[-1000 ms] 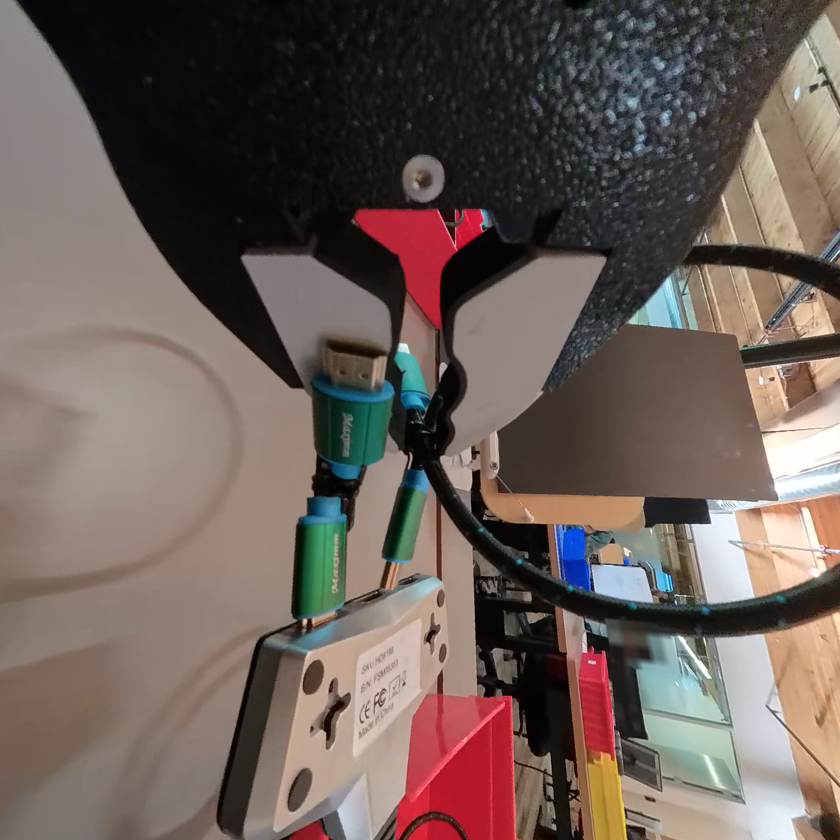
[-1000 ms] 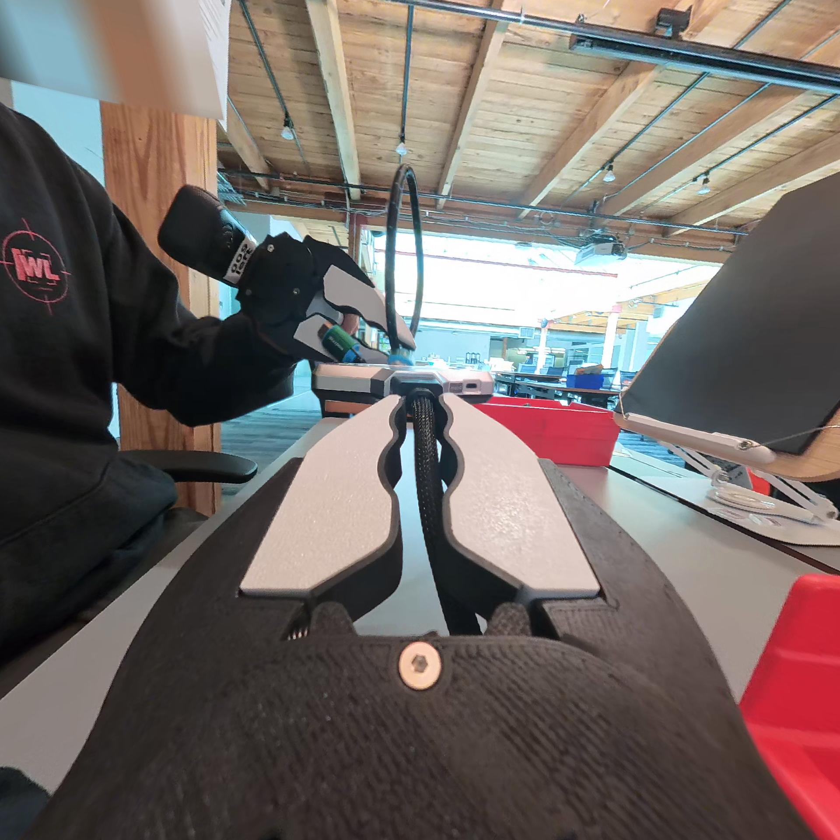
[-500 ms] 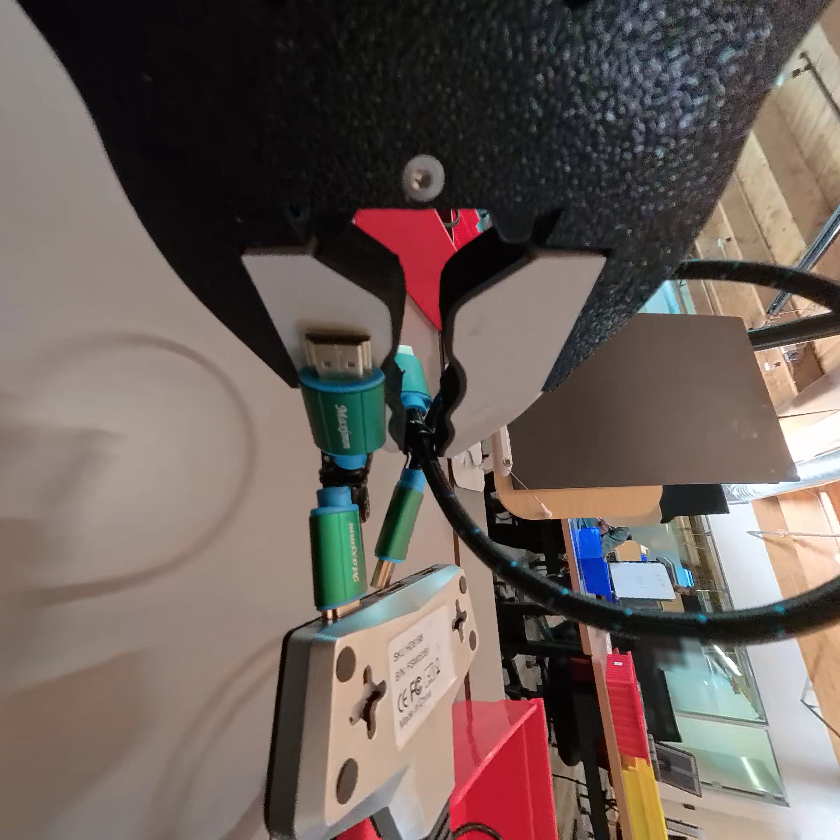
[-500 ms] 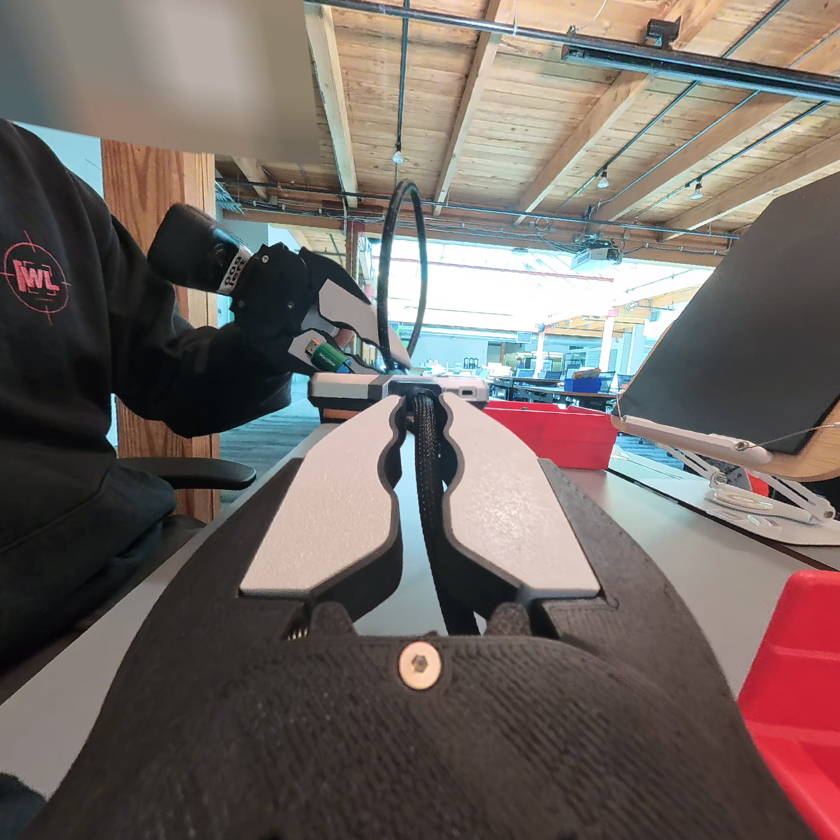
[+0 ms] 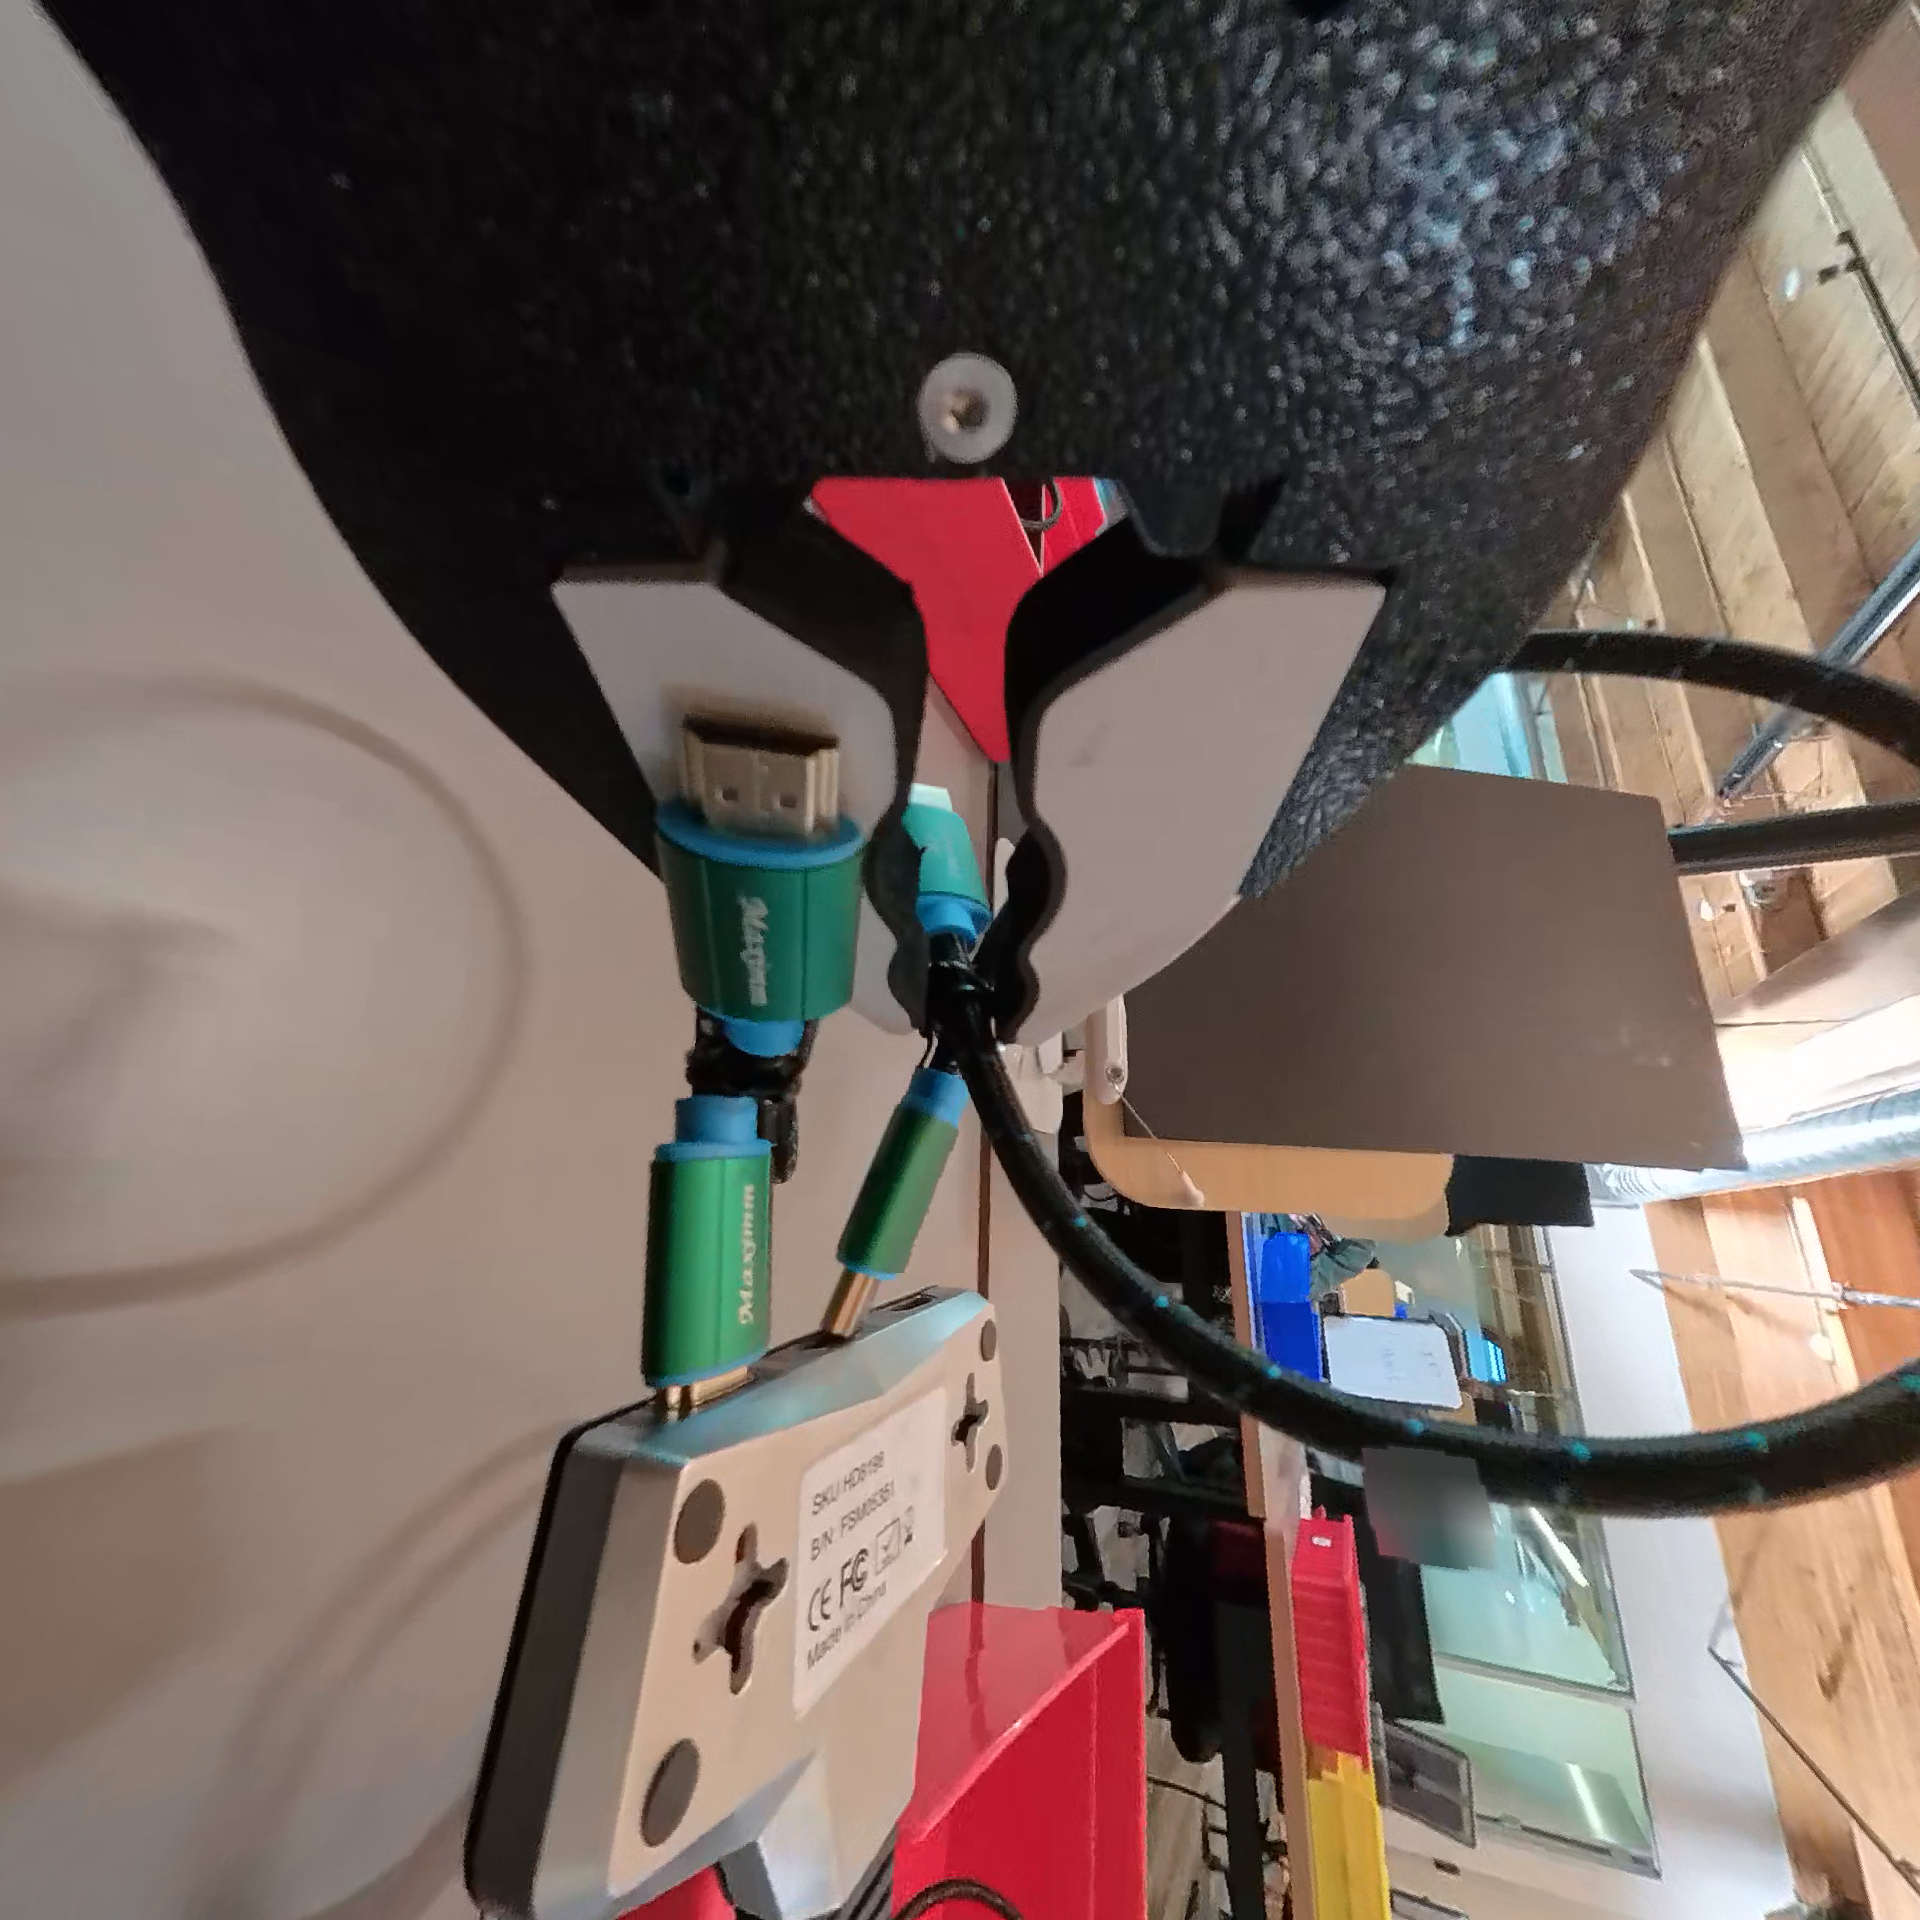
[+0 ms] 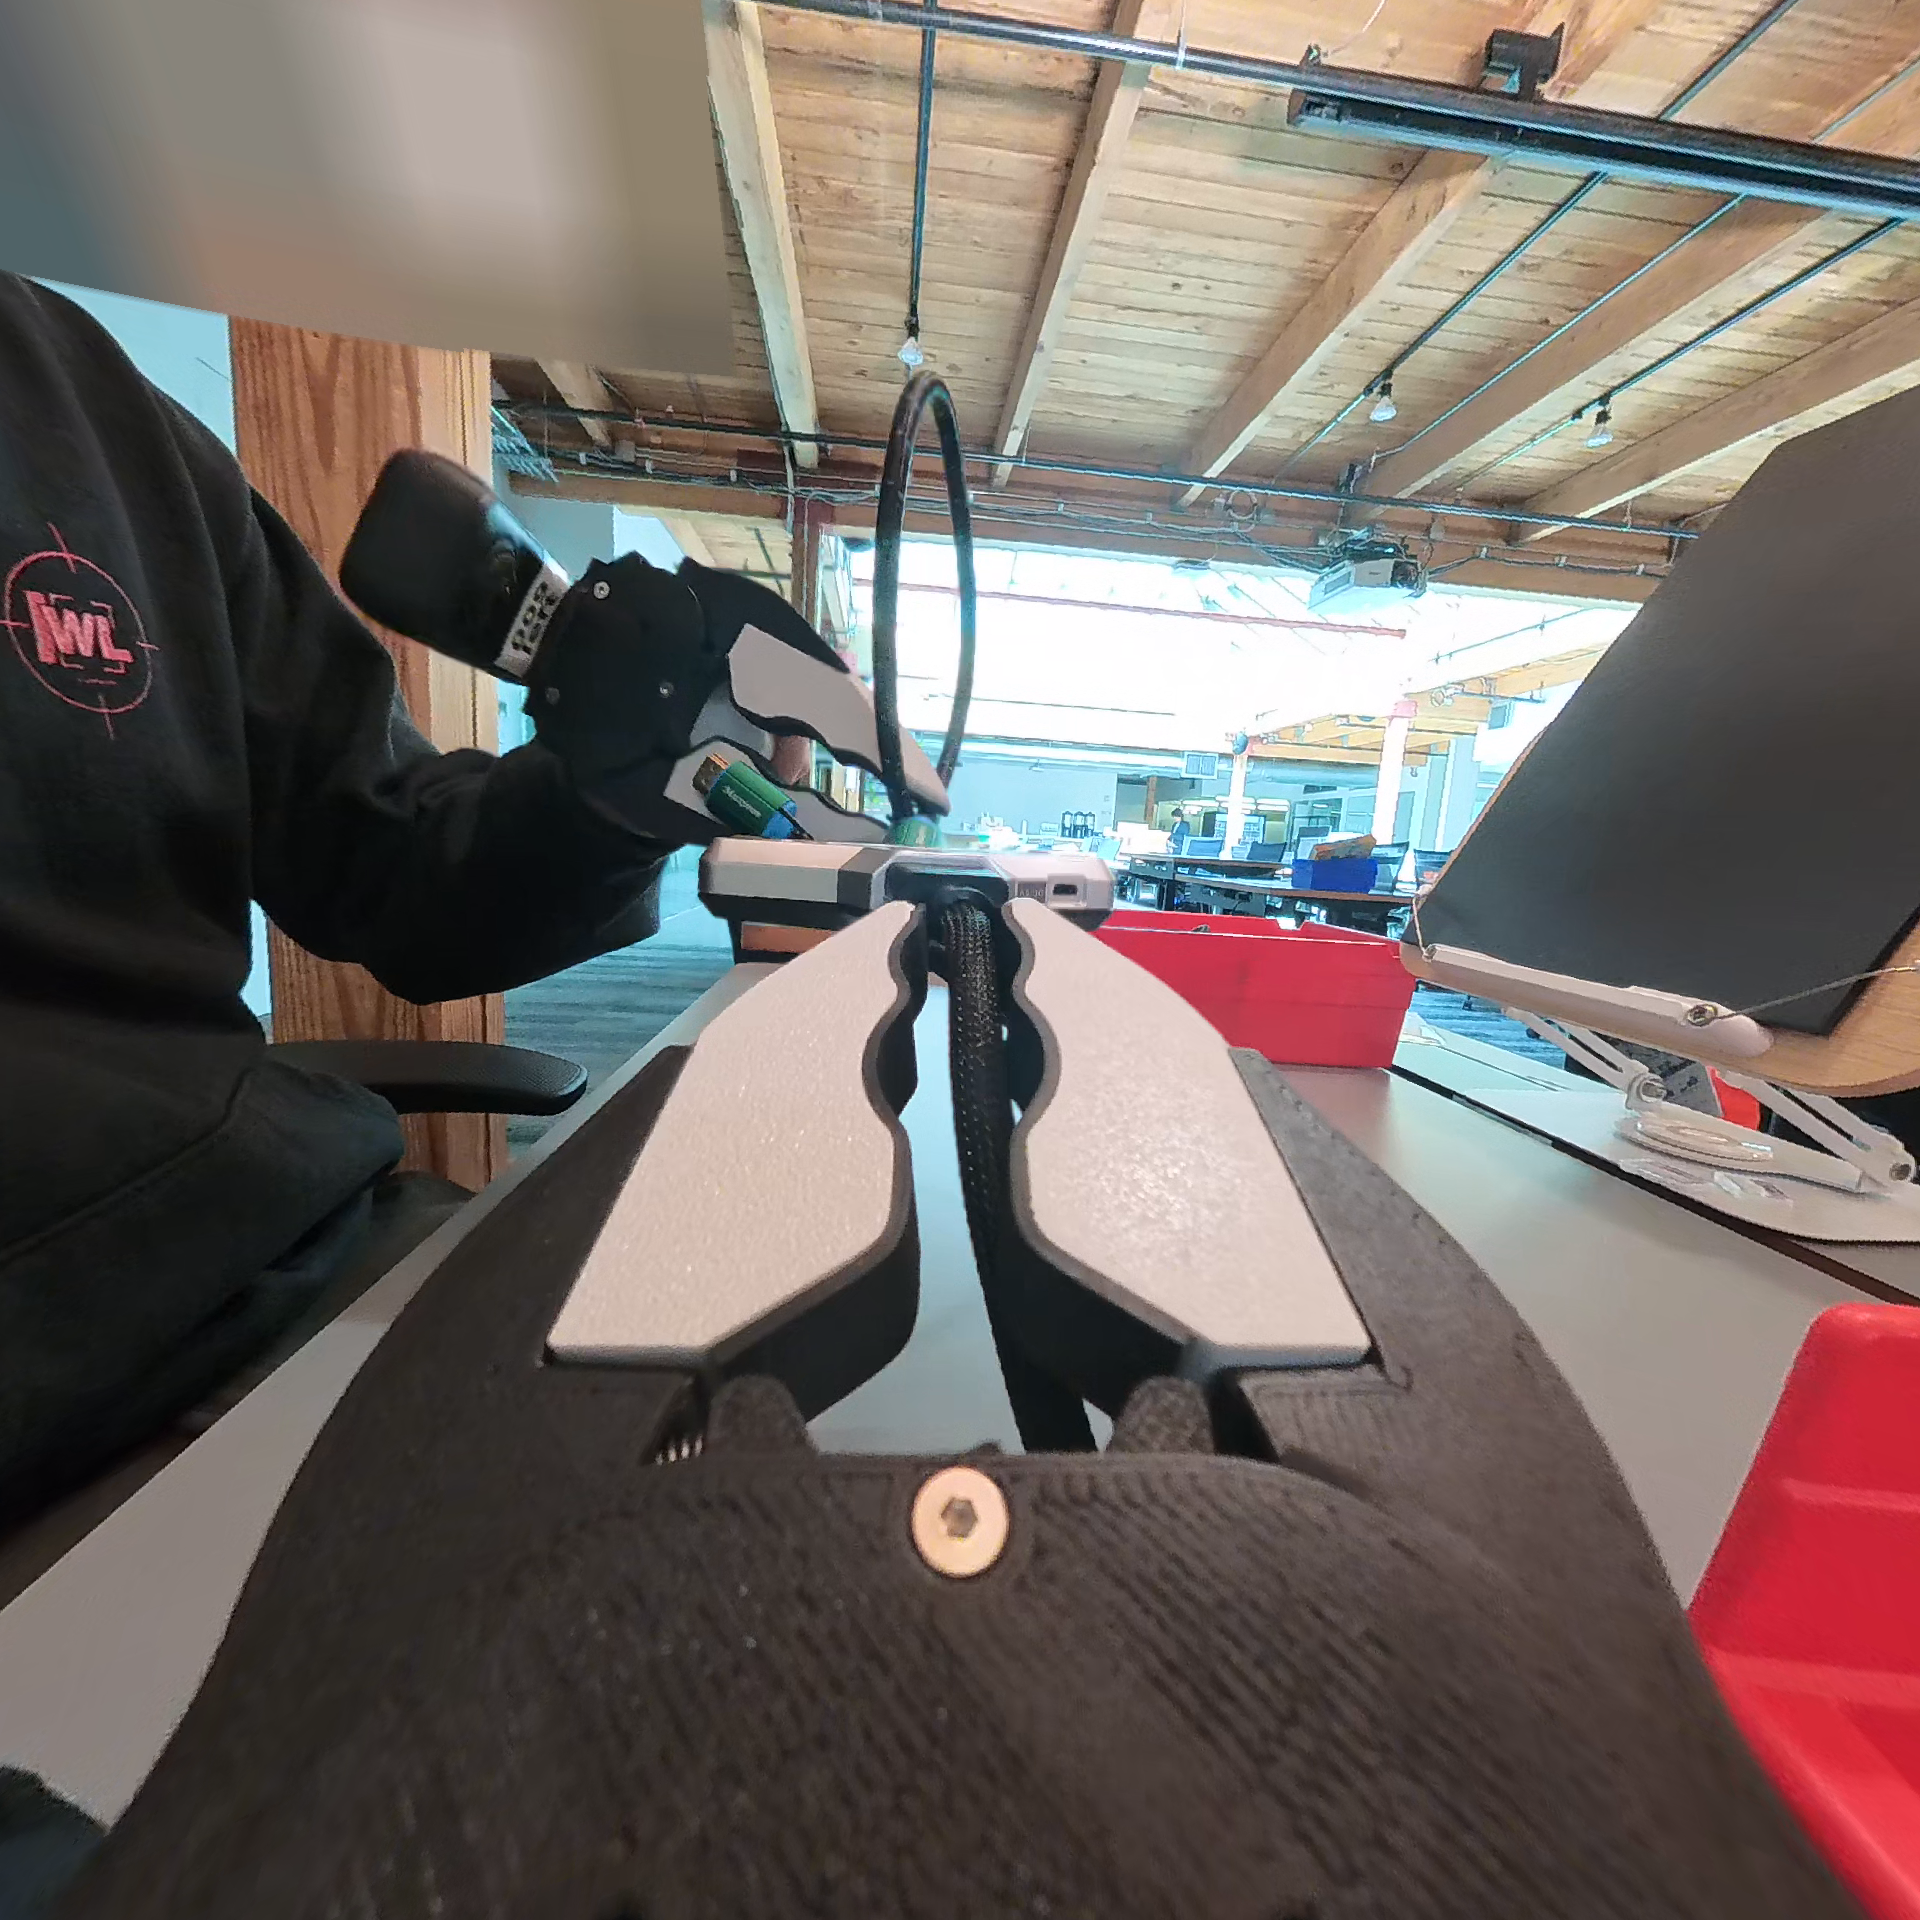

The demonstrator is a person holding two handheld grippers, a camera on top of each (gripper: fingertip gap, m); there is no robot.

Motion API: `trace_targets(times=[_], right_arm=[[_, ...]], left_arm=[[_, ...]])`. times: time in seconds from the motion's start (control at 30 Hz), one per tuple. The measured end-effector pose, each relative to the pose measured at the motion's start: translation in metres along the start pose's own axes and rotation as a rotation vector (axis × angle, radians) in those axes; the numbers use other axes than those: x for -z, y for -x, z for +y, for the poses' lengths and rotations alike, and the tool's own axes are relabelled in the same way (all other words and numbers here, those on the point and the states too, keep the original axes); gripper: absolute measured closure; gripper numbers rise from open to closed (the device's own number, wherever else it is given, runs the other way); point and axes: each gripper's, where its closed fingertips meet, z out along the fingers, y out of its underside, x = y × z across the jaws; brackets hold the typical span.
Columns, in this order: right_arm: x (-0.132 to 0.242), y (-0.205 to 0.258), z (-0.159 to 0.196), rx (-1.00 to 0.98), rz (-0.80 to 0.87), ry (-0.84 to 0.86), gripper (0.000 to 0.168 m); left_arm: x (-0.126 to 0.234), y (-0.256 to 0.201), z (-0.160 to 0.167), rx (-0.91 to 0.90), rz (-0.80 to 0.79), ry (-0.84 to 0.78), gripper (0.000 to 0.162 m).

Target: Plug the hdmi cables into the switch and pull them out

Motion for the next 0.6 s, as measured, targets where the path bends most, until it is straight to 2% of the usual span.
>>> trace_targets(times=[0.23, 0.4, 0.6], right_arm=[[0.001, 0.0, 0.0, -0.002, 0.002, 0.0, 0.157], [0.001, -0.001, 0.001, -0.002, 0.005, 0.006, 0.156], [0.001, 0.0, 0.002, -0.006, -0.004, 0.011, 0.156]], left_arm=[[0.0, -0.003, -0.001, -0.018, 0.044, 0.025, 0.151], [0.001, -0.012, -0.001, 0.01, 0.148, 0.031, 0.151], [0.004, -0.022, -0.006, 0.02, 0.322, -0.056, 0.15]])
